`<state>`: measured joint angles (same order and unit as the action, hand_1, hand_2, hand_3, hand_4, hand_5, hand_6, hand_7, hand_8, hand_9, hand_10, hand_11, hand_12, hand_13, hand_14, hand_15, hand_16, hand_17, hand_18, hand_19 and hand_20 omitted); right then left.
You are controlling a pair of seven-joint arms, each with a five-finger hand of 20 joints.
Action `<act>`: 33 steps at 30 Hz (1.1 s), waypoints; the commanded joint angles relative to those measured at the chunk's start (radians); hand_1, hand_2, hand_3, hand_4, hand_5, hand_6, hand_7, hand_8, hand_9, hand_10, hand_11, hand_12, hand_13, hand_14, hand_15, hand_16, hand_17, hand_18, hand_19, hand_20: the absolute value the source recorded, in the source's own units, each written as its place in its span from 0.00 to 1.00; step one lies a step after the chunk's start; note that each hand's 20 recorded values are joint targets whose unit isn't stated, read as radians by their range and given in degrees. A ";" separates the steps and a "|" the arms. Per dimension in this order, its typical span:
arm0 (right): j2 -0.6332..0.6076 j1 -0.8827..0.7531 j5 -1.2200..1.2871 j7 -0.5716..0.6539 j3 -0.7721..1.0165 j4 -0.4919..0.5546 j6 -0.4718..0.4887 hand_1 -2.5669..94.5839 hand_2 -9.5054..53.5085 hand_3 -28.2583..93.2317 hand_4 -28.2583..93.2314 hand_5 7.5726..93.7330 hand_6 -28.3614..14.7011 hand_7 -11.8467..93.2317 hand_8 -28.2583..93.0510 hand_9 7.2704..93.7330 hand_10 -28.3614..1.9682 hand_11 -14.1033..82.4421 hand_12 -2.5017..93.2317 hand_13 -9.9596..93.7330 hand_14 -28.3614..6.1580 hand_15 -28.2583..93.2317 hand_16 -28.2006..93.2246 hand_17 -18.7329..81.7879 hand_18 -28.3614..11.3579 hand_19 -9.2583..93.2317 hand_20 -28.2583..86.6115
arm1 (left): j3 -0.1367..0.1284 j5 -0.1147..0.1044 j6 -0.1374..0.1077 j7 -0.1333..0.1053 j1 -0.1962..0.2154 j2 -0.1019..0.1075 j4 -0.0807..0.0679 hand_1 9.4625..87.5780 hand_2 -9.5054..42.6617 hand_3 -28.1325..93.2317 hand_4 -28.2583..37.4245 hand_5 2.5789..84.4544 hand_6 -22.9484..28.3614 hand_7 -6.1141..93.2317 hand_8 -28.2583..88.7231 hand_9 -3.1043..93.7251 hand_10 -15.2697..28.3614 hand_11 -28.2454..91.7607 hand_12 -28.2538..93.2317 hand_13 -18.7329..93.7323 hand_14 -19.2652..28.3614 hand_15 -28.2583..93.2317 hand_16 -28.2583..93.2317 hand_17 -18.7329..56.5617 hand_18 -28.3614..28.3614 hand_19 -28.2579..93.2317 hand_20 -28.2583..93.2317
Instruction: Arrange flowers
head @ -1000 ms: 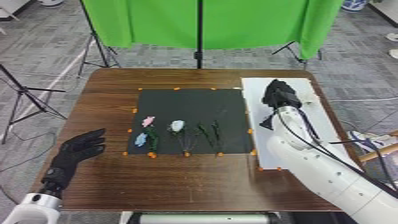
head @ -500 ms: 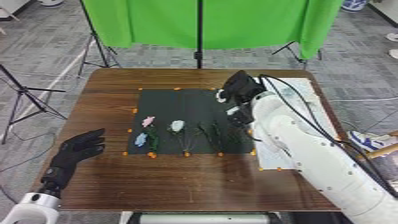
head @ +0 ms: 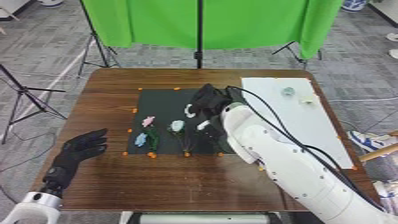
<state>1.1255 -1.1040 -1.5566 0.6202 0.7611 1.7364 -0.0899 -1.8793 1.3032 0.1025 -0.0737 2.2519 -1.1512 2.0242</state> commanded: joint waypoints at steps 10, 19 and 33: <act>0.006 -0.021 -0.006 0.003 -0.021 -0.019 0.052 0.63 0.00 0.69 0.13 0.79 0.60 0.32 0.34 0.93 0.60 0.35 0.50 0.98 0.80 0.76 0.56 0.81 0.30 1.00 0.82 | -0.001 0.002 0.020 0.017 0.007 -0.008 -0.006 0.35 0.10 0.79 0.38 0.49 0.50 0.18 0.19 0.44 0.63 0.39 0.34 0.47 0.79 0.44 0.25 0.29 0.78 0.51 0.53; -0.007 -0.030 -0.061 0.002 -0.029 -0.030 0.068 0.60 0.00 0.67 0.14 0.76 0.61 0.29 0.33 0.90 0.57 0.44 0.44 0.97 0.77 0.76 0.56 0.81 0.28 1.00 0.82 | 0.000 -0.002 0.030 0.024 0.000 0.000 -0.010 0.35 0.10 0.79 0.38 0.49 0.50 0.18 0.19 0.44 0.64 0.39 0.34 0.47 0.79 0.44 0.25 0.29 0.78 0.51 0.53; -0.023 -0.030 -0.121 -0.005 -0.037 -0.032 0.068 0.51 0.00 0.74 0.12 0.71 0.64 0.28 0.29 0.87 0.55 0.55 0.36 0.97 0.76 0.77 0.55 0.80 0.27 1.00 0.83 | -0.003 -0.001 0.035 0.026 0.002 0.002 -0.008 0.36 0.10 0.79 0.38 0.49 0.50 0.18 0.19 0.44 0.64 0.39 0.34 0.47 0.79 0.44 0.25 0.29 0.78 0.51 0.53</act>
<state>1.1121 -1.1312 -1.6339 0.6208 0.7314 1.7055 -0.0231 -1.8804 1.3027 0.1229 -0.0596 2.2478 -1.1491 2.0221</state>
